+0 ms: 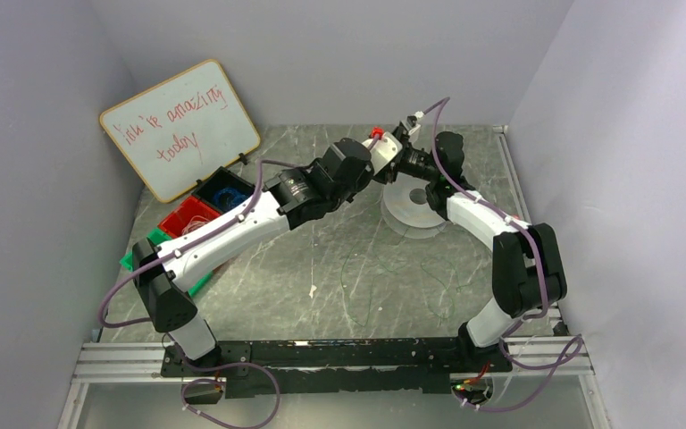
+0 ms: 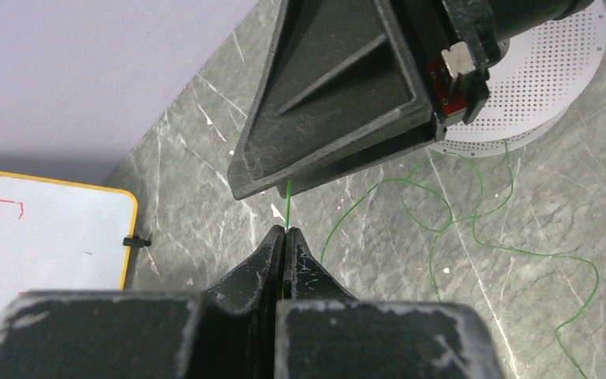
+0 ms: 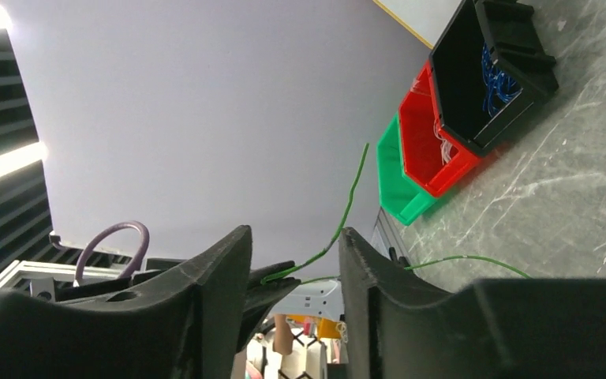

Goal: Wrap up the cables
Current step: Pick up the cable at the center of the board.

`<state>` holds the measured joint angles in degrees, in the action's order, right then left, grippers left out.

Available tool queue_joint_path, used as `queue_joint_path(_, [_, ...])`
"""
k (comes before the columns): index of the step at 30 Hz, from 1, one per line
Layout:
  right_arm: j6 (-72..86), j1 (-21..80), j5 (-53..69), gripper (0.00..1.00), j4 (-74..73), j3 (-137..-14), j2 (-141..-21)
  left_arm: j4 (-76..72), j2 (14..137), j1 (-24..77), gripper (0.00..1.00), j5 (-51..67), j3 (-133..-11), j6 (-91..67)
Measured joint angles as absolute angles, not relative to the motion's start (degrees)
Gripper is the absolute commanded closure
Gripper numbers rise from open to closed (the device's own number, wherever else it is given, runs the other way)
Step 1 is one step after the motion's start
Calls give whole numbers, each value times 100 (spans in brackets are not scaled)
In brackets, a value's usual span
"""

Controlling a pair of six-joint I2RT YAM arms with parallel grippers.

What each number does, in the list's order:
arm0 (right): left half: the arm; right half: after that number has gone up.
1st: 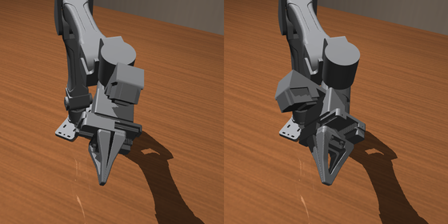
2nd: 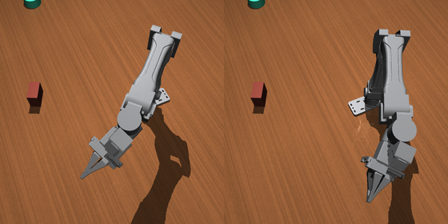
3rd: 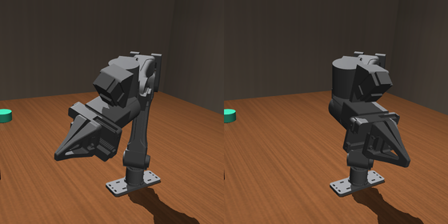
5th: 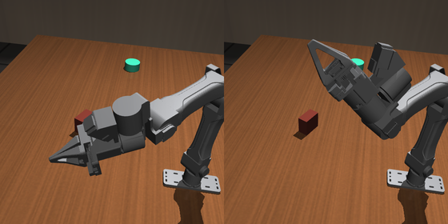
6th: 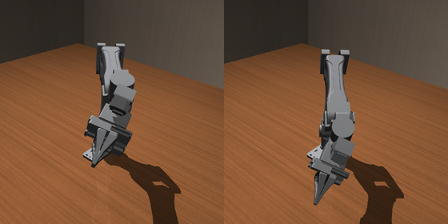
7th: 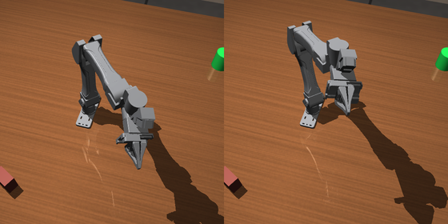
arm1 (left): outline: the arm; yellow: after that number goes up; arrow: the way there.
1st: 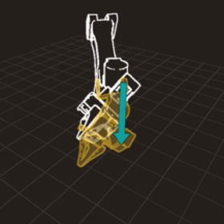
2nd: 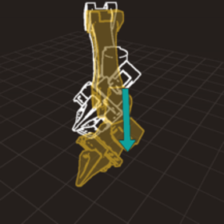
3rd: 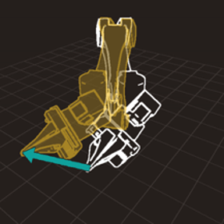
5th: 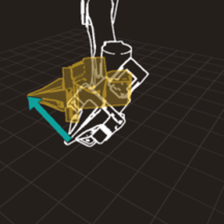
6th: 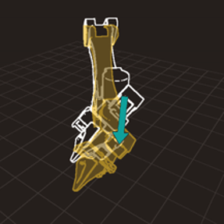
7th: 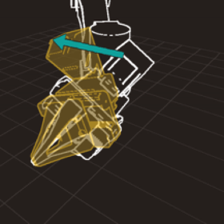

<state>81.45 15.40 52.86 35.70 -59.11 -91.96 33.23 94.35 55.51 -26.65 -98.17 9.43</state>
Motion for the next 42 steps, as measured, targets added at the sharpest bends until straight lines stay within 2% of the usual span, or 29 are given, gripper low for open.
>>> queue_joint_path(3, [8162,1540,5288,75,3594,-5913,-9212,3323,9435,5575,97,-2668,-9786,963])
queue_joint_path(7, [8138,1540,5288,91,3625,-5920,-9212,3326,9435,5577,97,-2659,-9714,987])
queue_joint_path(9, [8101,1535,5304,99,3623,-5922,-9212,3356,9435,5577,94,-2615,-9695,993])
queue_joint_path(10, [8073,1529,5310,100,3612,-5924,-9212,3371,9435,5577,86,-2574,-9695,996])
queue_joint_path(14, [7867,1470,5317,100,3463,-5955,-9190,3461,9435,5577,35,-2355,-9710,1000])
queue_joint_path(15, [7780,1426,5312,100,3371,-5961,-9168,3524,9435,5577,27,-2287,-9723,1020])
queue_joint_path(19, [7249,1127,5312,100,2856,-5975,-8945,3896,9408,5535,15,-1863,-9889,982])
queue_joint_path(23, [6392,838,5312,100,2078,-6143,-8584,4272,9166,5247,14,-1192,-10134,928])
queue_joint_path(31, [3326,849,5295,100,21,-6445,-7411,4429,8584,3972,17,-148,-10932,609])
queue_joint_path(37, [926,1345,4947,100,-1470,-6462,-6803,4598,8683,3990,22,902,-11231,497])
queue_joint_path(42, [-541,1638,4853,100,-2215,-6276,-6333,4888,9282,3994,25,1907,-11441,440])
